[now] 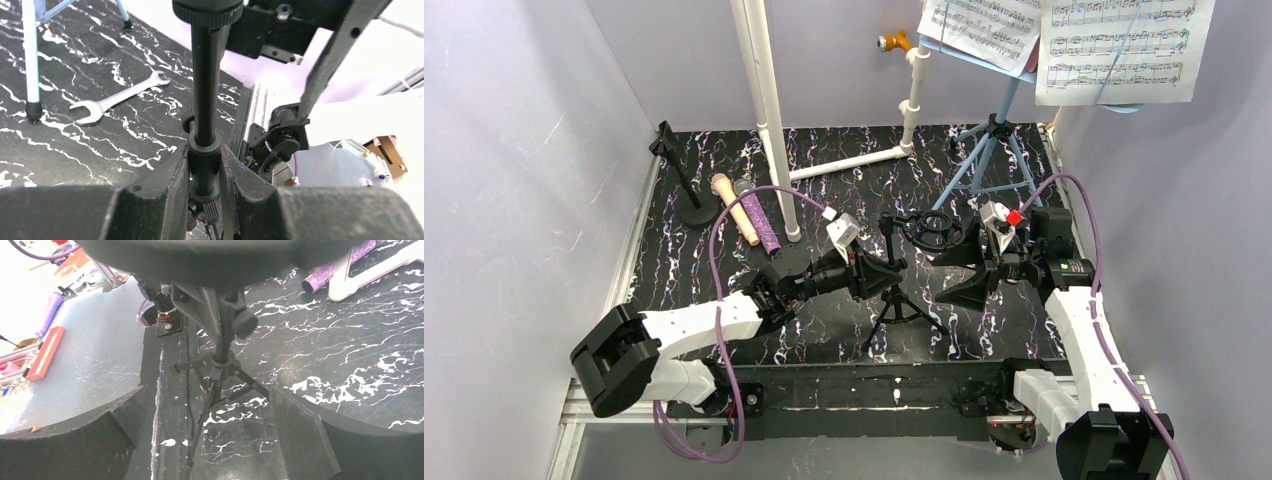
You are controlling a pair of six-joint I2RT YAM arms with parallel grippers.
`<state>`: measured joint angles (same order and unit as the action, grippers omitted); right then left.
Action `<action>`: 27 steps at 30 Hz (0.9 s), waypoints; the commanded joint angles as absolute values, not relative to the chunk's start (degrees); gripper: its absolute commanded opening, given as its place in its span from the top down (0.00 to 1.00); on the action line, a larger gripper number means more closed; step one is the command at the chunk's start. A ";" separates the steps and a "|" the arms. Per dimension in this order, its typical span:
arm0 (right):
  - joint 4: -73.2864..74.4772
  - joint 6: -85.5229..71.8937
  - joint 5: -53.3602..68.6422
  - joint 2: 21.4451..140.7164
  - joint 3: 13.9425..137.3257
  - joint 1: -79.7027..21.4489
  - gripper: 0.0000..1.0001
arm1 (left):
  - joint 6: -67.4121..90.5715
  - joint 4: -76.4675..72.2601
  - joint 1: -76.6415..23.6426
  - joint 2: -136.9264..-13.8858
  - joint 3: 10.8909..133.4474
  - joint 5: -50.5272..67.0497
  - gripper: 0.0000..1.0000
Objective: Pack up the instrument practice props
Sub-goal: Unscrew the knob on the microphone stand.
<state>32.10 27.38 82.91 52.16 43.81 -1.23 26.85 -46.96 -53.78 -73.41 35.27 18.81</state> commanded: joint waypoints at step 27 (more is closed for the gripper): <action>56.77 45.07 85.17 57.20 58.55 -9.32 0.08 | 31.00 -57.15 -55.38 -77.16 46.81 38.91 1.00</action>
<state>60.18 51.77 84.09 56.75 55.90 -9.04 29.91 -50.85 -55.00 -78.28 43.99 37.23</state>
